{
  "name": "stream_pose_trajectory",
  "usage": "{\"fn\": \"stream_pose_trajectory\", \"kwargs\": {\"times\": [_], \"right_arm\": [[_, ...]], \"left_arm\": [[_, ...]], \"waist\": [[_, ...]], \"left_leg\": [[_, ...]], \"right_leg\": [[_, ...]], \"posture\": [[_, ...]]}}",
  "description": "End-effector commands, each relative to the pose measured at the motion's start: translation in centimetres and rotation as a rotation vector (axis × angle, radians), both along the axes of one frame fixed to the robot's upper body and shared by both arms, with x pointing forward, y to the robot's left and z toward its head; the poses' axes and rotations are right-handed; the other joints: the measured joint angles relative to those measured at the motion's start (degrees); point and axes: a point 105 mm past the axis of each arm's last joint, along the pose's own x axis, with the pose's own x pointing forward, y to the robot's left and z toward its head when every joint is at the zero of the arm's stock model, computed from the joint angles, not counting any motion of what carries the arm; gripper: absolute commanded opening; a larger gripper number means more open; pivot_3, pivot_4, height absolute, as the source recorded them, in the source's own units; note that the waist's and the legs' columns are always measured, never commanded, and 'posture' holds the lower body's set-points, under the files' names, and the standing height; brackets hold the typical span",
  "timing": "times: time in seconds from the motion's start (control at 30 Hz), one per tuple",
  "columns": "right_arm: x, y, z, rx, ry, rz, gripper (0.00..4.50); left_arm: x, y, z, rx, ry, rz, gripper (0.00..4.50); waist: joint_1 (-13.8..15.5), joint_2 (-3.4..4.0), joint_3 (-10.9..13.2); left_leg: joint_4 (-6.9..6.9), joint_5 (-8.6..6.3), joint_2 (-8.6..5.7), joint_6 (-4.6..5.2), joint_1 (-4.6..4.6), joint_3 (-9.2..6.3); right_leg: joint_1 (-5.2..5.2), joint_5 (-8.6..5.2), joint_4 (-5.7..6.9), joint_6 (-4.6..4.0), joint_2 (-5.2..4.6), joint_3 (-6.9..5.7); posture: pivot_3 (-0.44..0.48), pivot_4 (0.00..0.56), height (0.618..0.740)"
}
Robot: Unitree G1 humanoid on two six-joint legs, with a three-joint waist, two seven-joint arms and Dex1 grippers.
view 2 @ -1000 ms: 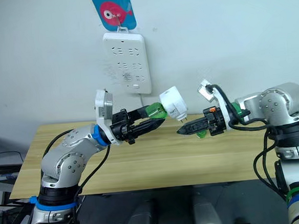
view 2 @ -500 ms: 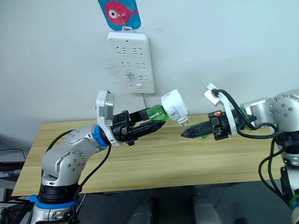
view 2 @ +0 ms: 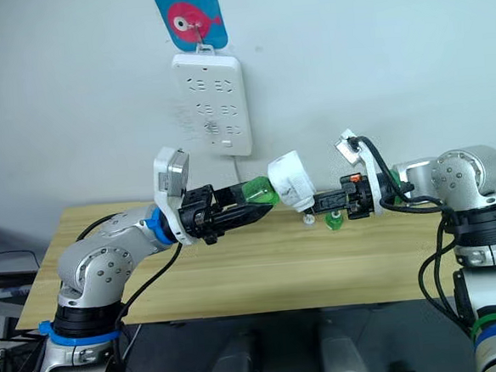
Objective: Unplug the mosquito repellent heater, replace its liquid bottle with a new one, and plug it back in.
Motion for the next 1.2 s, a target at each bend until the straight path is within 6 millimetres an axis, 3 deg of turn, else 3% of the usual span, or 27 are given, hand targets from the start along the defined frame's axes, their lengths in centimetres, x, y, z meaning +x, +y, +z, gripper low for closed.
{"fn": "stream_pose_trajectory", "kwargs": {"times": [0.03,0.2,0.33,0.43,0.5,0.53,0.67,0.8,1.0,1.2], "right_arm": [[-2.1,1.2,2.8,0.097,-0.056,0.125,0.05],[-3.2,1.4,3.4,0.13,-0.047,0.182,0.05],[-3.3,1.2,2.6,0.085,-0.051,0.147,0.05],[-2.6,0.6,0.3,-0.075,-0.214,0.052,0.05],[0.1,-1.4,-1.9,-0.262,-0.5,-0.053,0.05],[1.3,-2.8,-2.5,-0.347,-0.724,-0.043,0.05],[2.6,-5.7,-2.7,-0.479,-1.38,0.137,1.25],[1.5,-4.4,-1.0,-0.357,-1.919,0.326,2.54],[1.1,-2.2,0.8,-0.175,-2.238,0.364,4.48],[0.6,-0.8,1.8,-0.066,-2.376,0.351,4.48]], "left_arm": [[0.4,-0.1,-0.3,0.029,-0.037,0.042,2.26],[0.6,0.1,-1.3,0.07,-0.048,0.051,2.26],[0.6,0.1,-1.2,0.066,-0.05,0.043,2.26],[0.2,0.1,-1.0,0.059,-0.034,0.012,2.26],[-0.3,0.5,-1.0,0.061,0.006,-0.025,2.26],[-0.5,0.9,-1.1,0.069,0.033,-0.036,2.26],[-0.5,2.5,-1.5,0.091,0.149,-0.054,2.26],[-0.5,3.7,-1.1,0.075,0.309,-0.096,2.26],[-0.2,4.3,-1.0,0.051,0.499,-0.132,2.26],[0.1,4.0,-1.0,0.068,0.527,-0.137,2.26]], "waist": [[0.0,0.0,0.0],[-0.1,0.0,0.0],[-0.2,0.0,0.0],[0.1,0.0,0.0],[0.0,0.0,0.0],[0.0,0.0,0.0],[-0.3,0.0,0.0],[-1.2,0.0,0.0],[-1.1,0.0,0.0],[-0.4,0.0,0.0]], "left_leg": [[0.01,0.0,-0.02,0.0,0.0,0.01],[0.0,0.0,0.01,0.0,0.01,0.04],[-0.01,0.0,0.02,0.01,0.01,0.04],[-0.01,0.0,0.0,0.01,0.0,0.01],[0.0,0.0,0.0,0.01,-0.01,0.02],[0.0,0.0,0.0,0.01,0.0,0.01],[0.01,0.01,0.0,-0.02,0.05,0.16],[-0.02,0.02,0.14,-0.03,0.19,0.23],[-0.04,0.15,0.27,-0.26,0.23,0.1],[-0.04,0.26,0.16,-0.45,0.23,0.05]], "right_leg": [[0.0,0.0,0.0,0.0,-0.02,0.01],[0.0,0.0,0.01,0.0,0.0,0.01],[0.0,0.0,0.01,0.0,0.01,0.01],[0.0,-0.01,0.01,0.01,0.01,-0.02],[-0.01,-0.02,-0.01,0.03,0.01,-0.02],[0.0,-0.09,-0.02,0.16,0.01,-0.03],[-0.01,-0.26,-0.03,0.45,0.0,0.07],[0.02,-0.25,0.03,0.42,0.02,0.11],[0.07,-0.02,0.07,0.03,-0.02,0.04],[0.07,-0.01,0.08,0.01,-0.17,0.03]], "posture": [[-0.063,0.226,0.74],[-0.067,0.222,0.74],[-0.067,0.222,0.74],[-0.066,0.222,0.74],[-0.066,0.222,0.74],[-0.064,0.223,0.74],[-0.056,0.217,0.74],[-0.05,0.208,0.74],[-0.047,0.194,0.74],[-0.049,0.186,0.74]]}}
